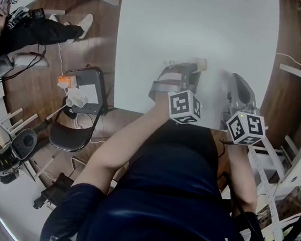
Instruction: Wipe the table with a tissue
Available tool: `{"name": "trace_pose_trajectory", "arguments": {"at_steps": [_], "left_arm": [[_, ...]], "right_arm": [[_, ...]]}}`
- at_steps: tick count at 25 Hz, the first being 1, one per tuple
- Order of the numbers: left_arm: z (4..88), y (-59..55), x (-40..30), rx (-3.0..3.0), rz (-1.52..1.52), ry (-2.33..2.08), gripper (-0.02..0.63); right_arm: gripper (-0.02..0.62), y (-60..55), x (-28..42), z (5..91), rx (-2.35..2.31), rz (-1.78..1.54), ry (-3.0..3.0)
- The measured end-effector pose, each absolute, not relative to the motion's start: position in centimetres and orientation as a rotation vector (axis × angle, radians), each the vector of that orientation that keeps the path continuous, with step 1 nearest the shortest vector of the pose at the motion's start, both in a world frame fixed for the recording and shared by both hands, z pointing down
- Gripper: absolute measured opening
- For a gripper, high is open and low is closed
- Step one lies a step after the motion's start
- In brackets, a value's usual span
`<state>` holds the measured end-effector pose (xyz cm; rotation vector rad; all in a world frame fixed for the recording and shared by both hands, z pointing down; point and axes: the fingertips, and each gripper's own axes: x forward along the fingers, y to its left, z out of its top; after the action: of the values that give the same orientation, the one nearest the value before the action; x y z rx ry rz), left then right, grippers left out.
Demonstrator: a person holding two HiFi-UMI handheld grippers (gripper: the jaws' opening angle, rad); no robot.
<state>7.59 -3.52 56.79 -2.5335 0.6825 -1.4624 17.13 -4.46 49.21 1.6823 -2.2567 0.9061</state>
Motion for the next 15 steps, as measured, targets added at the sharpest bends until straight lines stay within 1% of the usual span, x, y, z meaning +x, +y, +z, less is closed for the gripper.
{"name": "trace_pose_trajectory", "arguments": {"at_steps": [7,15], "left_arm": [[58.4,-3.6,7.3,-2.591,-1.566,0.729,0.015],[58.6,-3.7,7.1,-2.589,-1.589,0.746,0.015]], "right_arm": [[0.011,-4.6,17.4,49.2,1.67,0.919,-2.272],[0.011,-4.1,16.8,49.6,1.642,0.952,-2.278]]}}
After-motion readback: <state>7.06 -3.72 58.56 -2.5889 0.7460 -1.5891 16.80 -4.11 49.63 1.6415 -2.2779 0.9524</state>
